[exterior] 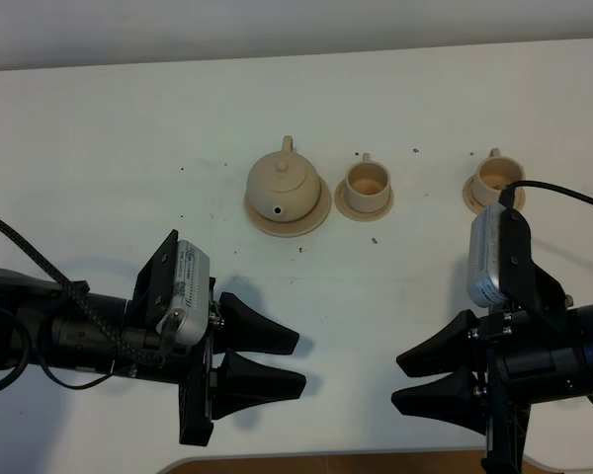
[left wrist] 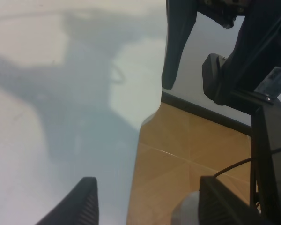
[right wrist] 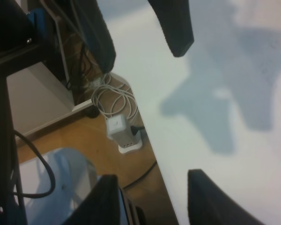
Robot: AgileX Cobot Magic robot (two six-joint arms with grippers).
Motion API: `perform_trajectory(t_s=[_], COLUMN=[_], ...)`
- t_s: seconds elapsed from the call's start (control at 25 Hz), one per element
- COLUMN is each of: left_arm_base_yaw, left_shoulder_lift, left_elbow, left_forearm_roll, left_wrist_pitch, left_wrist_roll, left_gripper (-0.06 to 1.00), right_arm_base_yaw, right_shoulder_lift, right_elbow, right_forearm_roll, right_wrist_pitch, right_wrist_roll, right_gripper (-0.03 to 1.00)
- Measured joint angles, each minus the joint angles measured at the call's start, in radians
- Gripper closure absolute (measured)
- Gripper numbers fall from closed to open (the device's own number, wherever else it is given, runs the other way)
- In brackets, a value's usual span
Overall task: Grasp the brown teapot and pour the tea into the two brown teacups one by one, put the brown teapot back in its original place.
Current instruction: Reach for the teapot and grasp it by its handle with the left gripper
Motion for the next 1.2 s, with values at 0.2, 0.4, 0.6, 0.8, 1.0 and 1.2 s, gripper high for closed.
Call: perform_trajectory(t_s=[0.2, 0.4, 0.6, 0.8, 1.0, 1.2], left_arm_base_yaw=[0.000, 0.000, 0.027, 0.085, 0.108, 0.109], left_shoulder_lift=[0.000, -0.006, -0.082, -0.197, -0.276, -0.283], left_elbow=[0.000, -0.012, -0.079, -0.182, -0.291, -0.410], left_forearm_roll=[0.000, -0.003, 0.070, 0.266, 0.425, 0.660], left_wrist_pitch=[0.000, -0.001, -0.027, -0.052, -0.115, -0.134], left_wrist_roll=[0.000, -0.041, -0.188, -0.496, -0.801, -1.136], left_gripper=[0.47, 0.47, 0.47, 0.47, 0.47, 0.48], right_arm_base_yaw=[0.000, 0.000, 0.000, 0.000, 0.000, 0.000], right_shoulder_lift=[0.000, 0.000, 0.000, 0.000, 0.001, 0.004], right_elbow=[0.000, 0.000, 0.000, 0.000, -0.030, -0.154], right_forearm_roll=[0.000, 0.000, 0.009, 0.057, 0.166, 0.072], right_wrist_pitch=[0.000, 0.000, 0.000, 0.002, -0.064, -0.254], right_wrist_roll=[0.000, 0.000, 0.000, 0.000, 0.030, 0.270], right_gripper=[0.60, 0.60, 0.60, 0.60, 0.60, 0.60])
